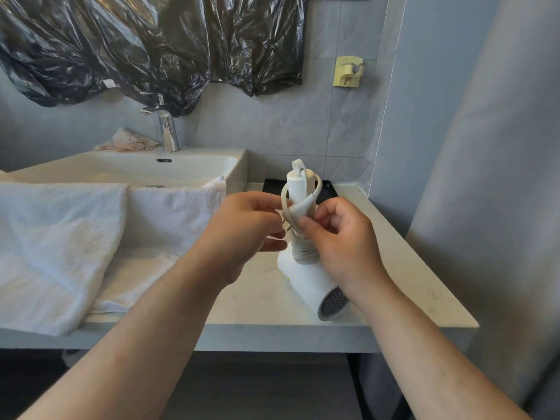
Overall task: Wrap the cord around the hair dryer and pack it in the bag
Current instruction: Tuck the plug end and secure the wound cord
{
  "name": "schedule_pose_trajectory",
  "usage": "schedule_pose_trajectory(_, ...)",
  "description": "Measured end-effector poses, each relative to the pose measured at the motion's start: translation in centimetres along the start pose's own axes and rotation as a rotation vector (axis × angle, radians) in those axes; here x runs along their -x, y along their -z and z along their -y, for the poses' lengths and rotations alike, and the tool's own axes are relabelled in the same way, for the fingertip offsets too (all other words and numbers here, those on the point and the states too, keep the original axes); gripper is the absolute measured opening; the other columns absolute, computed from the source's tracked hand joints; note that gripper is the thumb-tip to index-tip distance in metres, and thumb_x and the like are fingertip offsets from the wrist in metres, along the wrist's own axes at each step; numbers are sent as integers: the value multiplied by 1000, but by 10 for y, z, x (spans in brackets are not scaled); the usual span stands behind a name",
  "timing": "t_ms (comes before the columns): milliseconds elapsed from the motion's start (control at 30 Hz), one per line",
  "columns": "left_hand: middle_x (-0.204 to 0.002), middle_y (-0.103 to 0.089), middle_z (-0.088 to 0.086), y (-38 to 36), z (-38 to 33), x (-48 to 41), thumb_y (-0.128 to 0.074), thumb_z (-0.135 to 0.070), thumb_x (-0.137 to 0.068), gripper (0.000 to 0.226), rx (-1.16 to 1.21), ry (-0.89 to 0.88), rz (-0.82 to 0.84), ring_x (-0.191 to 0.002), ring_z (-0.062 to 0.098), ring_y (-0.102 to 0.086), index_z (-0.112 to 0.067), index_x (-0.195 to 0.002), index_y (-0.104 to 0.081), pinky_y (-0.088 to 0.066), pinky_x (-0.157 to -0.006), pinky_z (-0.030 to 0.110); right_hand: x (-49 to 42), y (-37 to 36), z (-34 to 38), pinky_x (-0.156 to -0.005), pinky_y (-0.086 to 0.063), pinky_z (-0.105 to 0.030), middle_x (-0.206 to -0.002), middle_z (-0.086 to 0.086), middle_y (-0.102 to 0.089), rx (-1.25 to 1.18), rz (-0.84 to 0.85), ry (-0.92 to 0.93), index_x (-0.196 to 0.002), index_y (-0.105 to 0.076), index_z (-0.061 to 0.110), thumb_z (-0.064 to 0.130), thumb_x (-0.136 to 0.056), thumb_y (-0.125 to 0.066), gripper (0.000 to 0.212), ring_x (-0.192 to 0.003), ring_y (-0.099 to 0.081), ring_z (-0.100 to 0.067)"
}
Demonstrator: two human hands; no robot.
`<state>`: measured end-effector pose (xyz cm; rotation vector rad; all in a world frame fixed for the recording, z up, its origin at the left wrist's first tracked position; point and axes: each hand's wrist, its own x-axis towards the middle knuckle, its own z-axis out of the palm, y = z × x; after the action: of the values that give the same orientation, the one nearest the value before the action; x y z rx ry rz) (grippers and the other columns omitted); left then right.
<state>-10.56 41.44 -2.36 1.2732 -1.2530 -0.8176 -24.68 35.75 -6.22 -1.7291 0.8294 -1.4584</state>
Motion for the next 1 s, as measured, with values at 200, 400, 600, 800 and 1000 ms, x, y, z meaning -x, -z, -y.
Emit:
schedule_pose_trajectory(200, -85, -73, 0, 0, 25, -9, -77, -13, -83, 13, -142, -184, -2, -81, 15, -67, -19, -92, -71, -59, -82, 40, 5, 8, -5, -63, -48, -19, -73, 6, -65, 6, 54, 91, -79, -63, 17, 19, -84, -69, 8, -67, -59, -6)
schedule_pose_trajectory(400, -98, -72, 15, -3, 38, -17, -80, -29, -67, 30, -67, -182, 12, -95, 30, -67, -16, -92, -70, -55, -92, 50, -2, 17, -9, -58, -47, -28, -66, 7, -62, -242, 39, -40, -81, -65, 16, 18, -75, -66, 6, -58, -54, -9)
schedule_pose_trajectory(600, -109, -62, 2, -18, 45, -27, -80, -30, -77, 17, -169, -257, 58, -103, 16, -62, -21, -86, -70, -52, -85, 29, -33, 34, 5, -87, -52, -29, -119, 0, -65, -266, 76, -28, -122, -58, 29, 32, -80, -61, 42, -108, -63, -15)
schedule_pose_trajectory(800, -96, -66, 3, -26, 53, -30, -75, -32, -74, 15, -39, -187, 77, -78, 7, -63, -19, -76, -67, -49, -74, 24, -37, 36, -11, -87, -51, -27, -113, 4, -69, -145, 192, -4, -121, -61, 24, 20, -80, -61, 42, -105, -65, -12)
schedule_pose_trajectory(1000, -78, -61, 3, -31, 67, -30, -70, -29, -72, 19, 15, -139, 114, -74, 12, -53, -12, -75, -62, -41, -70, 29, -38, 37, -26, -90, -51, -42, -94, 4, -71, -125, 183, -80, -102, -69, 23, 25, -77, -61, 25, -92, -66, -16)
